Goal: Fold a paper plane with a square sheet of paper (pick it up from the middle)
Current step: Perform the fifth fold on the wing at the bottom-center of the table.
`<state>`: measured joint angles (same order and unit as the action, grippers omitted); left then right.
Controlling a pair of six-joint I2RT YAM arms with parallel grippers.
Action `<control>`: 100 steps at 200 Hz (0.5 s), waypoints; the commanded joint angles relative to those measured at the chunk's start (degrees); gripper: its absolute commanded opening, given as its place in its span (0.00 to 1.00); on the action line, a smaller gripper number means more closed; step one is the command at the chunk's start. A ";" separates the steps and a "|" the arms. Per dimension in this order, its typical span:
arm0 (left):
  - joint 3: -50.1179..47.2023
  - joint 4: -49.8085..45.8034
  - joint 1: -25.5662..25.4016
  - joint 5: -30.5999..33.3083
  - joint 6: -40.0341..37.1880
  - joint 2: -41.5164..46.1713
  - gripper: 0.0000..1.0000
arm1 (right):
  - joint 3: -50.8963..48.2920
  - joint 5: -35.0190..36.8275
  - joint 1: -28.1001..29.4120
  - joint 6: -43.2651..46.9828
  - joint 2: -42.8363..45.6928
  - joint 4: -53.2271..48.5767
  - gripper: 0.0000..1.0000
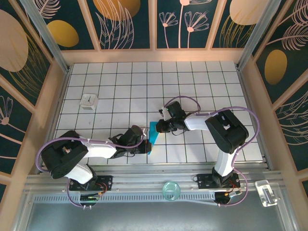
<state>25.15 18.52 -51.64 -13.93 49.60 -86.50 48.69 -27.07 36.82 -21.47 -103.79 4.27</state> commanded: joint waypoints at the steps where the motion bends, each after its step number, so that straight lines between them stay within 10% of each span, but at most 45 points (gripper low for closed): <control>1: -1.49 -10.58 0.17 -1.83 -2.74 -0.34 0.00 | -1.68 7.21 -0.06 0.46 -3.61 -5.68 0.05; 100: -2.56 -15.22 -0.15 -7.27 -6.20 1.81 0.00 | -1.11 7.56 -0.07 0.82 -4.31 -6.47 0.05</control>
<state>24.97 14.20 -51.31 -16.43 45.17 -84.40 48.75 -27.07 36.82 -21.47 -103.90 4.23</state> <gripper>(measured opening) 0.061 0.050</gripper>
